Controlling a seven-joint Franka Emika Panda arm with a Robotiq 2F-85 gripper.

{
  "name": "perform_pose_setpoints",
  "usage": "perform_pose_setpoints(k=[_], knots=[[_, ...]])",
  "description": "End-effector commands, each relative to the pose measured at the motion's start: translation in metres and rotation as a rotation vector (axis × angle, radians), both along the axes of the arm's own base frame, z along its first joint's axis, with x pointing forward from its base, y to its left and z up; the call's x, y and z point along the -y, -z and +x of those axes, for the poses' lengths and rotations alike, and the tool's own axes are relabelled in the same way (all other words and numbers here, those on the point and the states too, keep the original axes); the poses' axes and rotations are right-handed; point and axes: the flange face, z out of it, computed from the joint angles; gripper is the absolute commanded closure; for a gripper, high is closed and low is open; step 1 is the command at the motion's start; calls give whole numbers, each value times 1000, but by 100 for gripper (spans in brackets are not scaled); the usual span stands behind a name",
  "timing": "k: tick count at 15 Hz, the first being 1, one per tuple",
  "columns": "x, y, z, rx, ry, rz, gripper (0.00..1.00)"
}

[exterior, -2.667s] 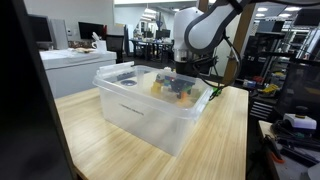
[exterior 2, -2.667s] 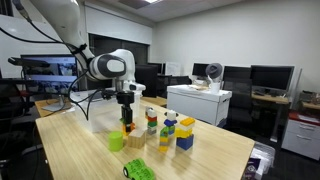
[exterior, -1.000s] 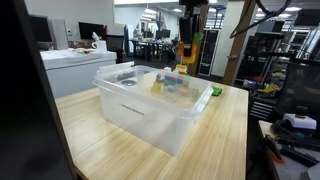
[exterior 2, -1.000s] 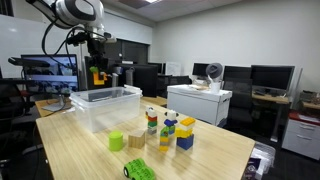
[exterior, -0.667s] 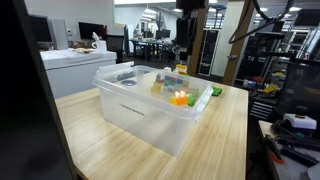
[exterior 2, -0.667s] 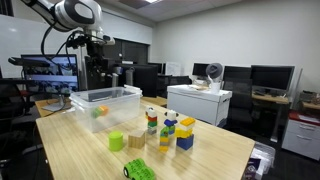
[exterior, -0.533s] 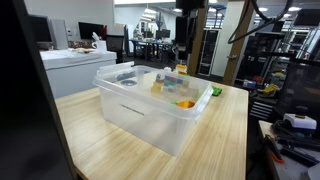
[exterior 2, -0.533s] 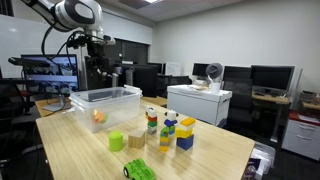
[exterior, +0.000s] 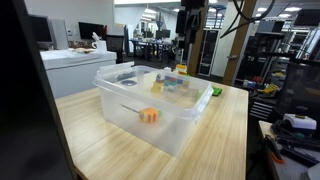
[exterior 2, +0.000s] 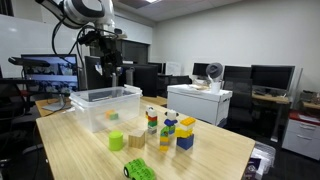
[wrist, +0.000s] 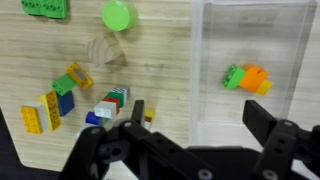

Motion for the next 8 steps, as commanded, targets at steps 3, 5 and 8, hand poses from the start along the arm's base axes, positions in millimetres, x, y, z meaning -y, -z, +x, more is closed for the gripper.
perform_pose_setpoints(k=[3,5,8], knots=[[95,11,-11,-18,175,-38,0],[123,33,-24,-64,240,-40,0],[134,74,-42,-129,268,-25,0]])
